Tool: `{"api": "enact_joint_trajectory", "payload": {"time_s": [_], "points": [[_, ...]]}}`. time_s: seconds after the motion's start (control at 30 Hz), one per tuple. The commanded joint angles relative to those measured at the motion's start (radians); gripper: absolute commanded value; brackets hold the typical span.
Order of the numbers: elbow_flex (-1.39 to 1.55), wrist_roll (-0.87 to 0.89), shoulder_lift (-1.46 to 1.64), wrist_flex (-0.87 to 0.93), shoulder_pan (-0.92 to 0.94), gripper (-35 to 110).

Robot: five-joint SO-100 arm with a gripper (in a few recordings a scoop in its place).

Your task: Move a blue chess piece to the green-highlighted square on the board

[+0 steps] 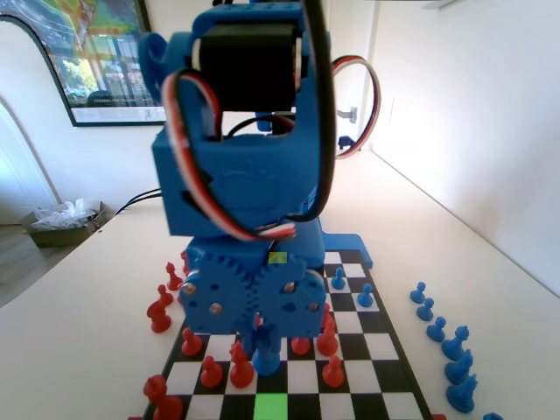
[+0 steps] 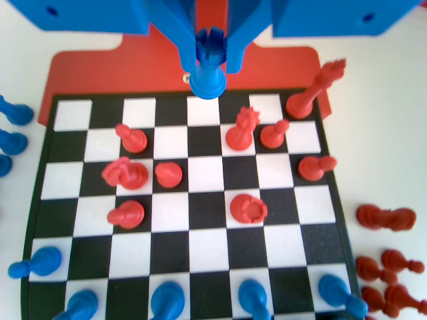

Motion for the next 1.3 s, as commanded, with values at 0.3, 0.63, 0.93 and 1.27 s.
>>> {"api": "enact_joint_trajectory", "payload": {"time_s": [0.3,0.63,0.93,1.27], "points": [[-0.156,0.041,-0.063,-0.011,-0.012,1],[-0.143,0.055,-0.091,-0.072,-0.028,1],[-0.103,0.044,-0.106,-0.121,-0.023,1],[-0.069,0.029,-0.115,-0.138,-0.017,1]]}}
